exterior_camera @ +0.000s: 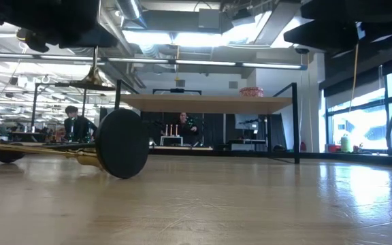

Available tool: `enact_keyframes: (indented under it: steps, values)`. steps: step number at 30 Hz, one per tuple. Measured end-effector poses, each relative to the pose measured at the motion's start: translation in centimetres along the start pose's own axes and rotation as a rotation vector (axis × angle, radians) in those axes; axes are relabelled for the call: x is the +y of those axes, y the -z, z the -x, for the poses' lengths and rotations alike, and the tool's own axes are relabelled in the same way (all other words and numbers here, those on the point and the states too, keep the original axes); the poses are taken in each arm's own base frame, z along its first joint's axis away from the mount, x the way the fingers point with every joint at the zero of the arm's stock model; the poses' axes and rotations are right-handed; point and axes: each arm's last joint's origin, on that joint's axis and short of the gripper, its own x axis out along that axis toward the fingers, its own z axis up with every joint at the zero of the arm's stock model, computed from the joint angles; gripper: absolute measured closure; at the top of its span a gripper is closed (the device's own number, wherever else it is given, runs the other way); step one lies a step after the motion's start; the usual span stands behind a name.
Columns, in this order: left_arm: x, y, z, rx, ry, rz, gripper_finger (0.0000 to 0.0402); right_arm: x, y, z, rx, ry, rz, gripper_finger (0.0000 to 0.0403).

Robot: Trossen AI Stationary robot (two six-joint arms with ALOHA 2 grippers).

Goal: Pick & Place candle stick holders
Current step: Put the gold candle holder on the shelf

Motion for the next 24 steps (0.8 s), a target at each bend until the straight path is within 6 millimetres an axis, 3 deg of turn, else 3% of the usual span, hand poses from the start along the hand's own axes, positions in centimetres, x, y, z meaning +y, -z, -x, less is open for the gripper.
enact_keyframes:
  steps: [16,24]
  values:
    - [-0.4,0.0,1.1,0.001,0.044,0.023,0.0397,-0.2,0.0,-0.3,0.004,-0.014,0.019,0.0081]
    - [-2.4,0.2,1.2,0.033,0.046,0.020,0.0397,-0.2,0.0,-0.3,0.005,-0.013,0.027,0.0081]
